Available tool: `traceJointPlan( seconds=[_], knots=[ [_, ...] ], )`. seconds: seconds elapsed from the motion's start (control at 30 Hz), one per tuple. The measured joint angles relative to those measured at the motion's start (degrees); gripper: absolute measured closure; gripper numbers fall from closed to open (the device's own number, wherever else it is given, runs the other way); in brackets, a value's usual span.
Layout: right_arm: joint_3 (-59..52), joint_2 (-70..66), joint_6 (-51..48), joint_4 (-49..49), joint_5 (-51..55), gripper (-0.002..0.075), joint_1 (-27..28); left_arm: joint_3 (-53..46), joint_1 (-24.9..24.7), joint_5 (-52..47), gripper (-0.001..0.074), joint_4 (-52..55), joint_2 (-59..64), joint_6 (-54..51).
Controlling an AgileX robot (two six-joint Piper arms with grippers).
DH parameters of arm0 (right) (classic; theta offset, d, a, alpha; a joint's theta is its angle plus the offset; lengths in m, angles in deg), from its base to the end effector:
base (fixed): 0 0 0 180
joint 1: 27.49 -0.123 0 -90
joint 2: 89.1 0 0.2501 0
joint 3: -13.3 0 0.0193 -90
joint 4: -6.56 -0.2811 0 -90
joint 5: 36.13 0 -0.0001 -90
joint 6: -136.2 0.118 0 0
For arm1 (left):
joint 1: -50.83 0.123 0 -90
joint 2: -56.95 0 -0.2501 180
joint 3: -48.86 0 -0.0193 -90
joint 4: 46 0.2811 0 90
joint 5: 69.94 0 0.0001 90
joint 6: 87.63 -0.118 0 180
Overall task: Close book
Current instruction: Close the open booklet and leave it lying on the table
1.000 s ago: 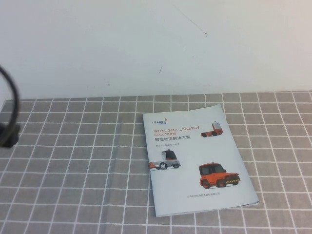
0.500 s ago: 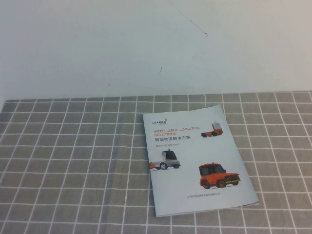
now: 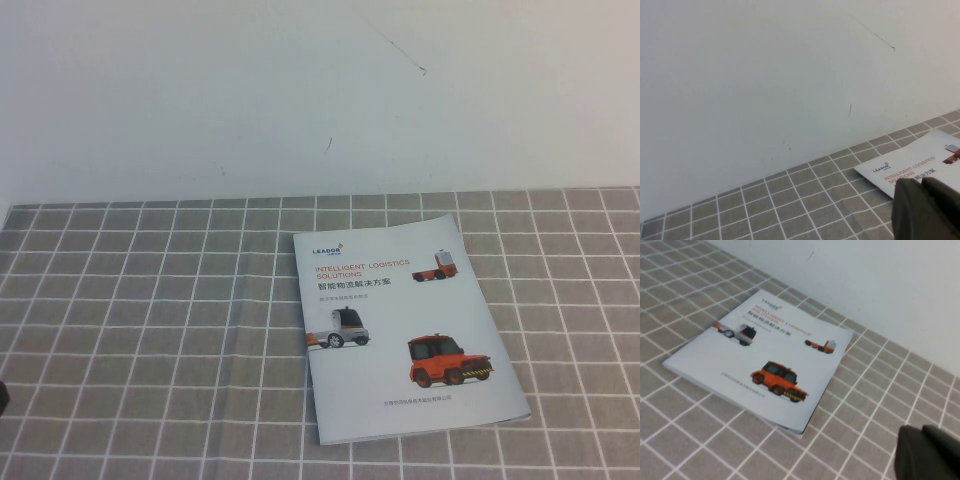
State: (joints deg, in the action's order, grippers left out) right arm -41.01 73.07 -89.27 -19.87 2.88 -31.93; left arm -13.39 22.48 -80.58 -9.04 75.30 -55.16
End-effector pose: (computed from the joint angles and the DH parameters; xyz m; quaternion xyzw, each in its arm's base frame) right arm 0.1282 0.0432 0.2689 -0.2797 0.7556 0.0123 0.5922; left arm 0.1418 -0.0616 0.2684 0.1572 0.6840 -0.1118 0.7036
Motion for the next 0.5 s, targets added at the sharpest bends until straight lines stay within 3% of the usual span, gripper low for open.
traceJointPlan(
  seconds=[0.5],
  knots=[
    [0.0, 0.0, 0.13, 0.0, 5.6, 0.0729, 0.0, 0.0, 0.0, -0.01, 0.0739, 0.0, 0.0, 0.0]
  ],
)
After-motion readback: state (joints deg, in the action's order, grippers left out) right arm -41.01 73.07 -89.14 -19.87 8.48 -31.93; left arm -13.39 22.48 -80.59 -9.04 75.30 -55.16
